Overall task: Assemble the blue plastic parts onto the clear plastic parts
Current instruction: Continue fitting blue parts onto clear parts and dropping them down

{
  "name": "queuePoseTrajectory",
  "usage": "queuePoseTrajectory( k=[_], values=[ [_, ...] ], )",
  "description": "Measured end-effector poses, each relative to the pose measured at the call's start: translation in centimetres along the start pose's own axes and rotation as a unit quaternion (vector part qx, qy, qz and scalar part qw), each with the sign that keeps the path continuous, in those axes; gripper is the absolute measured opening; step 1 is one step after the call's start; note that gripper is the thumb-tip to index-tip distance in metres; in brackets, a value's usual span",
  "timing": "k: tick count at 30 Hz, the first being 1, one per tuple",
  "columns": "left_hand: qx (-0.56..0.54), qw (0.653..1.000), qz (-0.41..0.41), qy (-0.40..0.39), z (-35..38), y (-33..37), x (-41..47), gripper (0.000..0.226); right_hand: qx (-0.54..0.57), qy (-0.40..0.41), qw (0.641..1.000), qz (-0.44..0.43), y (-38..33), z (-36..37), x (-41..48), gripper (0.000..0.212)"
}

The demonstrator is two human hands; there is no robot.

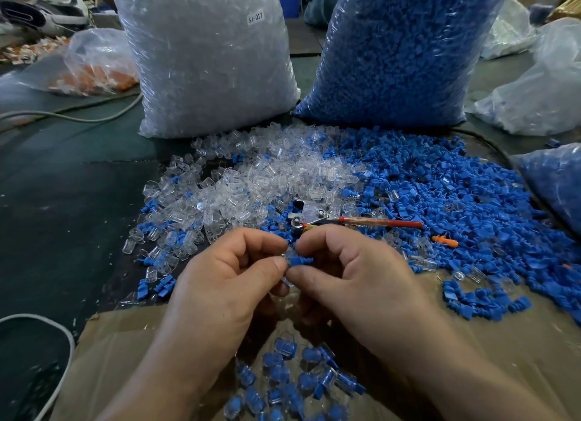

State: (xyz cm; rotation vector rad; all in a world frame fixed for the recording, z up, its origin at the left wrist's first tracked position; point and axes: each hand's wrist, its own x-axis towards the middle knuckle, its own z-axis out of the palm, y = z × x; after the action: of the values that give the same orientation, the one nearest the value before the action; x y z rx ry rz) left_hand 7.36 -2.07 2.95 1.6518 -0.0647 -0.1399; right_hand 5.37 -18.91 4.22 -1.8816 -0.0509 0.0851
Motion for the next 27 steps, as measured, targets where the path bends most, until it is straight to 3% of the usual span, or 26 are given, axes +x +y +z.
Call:
queuePoseTrajectory(
  k=[4, 8, 12, 14, 19, 23, 27],
  values=[
    [-0.014, 1.000, 0.001, 0.004, 0.0, 0.1, 0.1, 0.024, -0.153, 0.033, 0.986, -0.065, 0.1, -0.1, -0.1, 0.012],
    [-0.013, 1.000, 0.002, 0.019, -0.2, -0.2, 0.3, 0.022, -0.169, 0.077, 0.976, -0.109, 0.2, -0.3, 0.2, 0.010],
    [-0.002, 1.000, 0.001, 0.012, -0.1, -0.5, 0.3, 0.016, -0.089, 0.039, 0.994, -0.047, 0.4, -0.1, 0.4, 0.007],
    [0.013, 1.000, 0.002, 0.026, -0.4, -0.8, 0.4, 0.019, -0.122, 0.051, 0.990, -0.057, 0.7, -0.2, 0.4, 0.012],
    [0.003, 0.996, -0.025, 0.086, -1.3, -1.7, 0.8, 0.017, -0.280, 0.062, 0.954, -0.089, 0.6, -0.8, 0.3, 0.011],
    [0.107, 0.988, 0.011, 0.115, -1.2, -1.8, 1.0, 0.027, -0.408, -0.015, 0.905, -0.119, 0.4, 0.1, -0.1, 0.025],
    [0.188, 0.978, 0.036, 0.086, -0.8, -1.5, 0.5, 0.023, -0.472, -0.001, 0.876, -0.104, 0.5, -0.1, 0.0, 0.031]
  ],
)
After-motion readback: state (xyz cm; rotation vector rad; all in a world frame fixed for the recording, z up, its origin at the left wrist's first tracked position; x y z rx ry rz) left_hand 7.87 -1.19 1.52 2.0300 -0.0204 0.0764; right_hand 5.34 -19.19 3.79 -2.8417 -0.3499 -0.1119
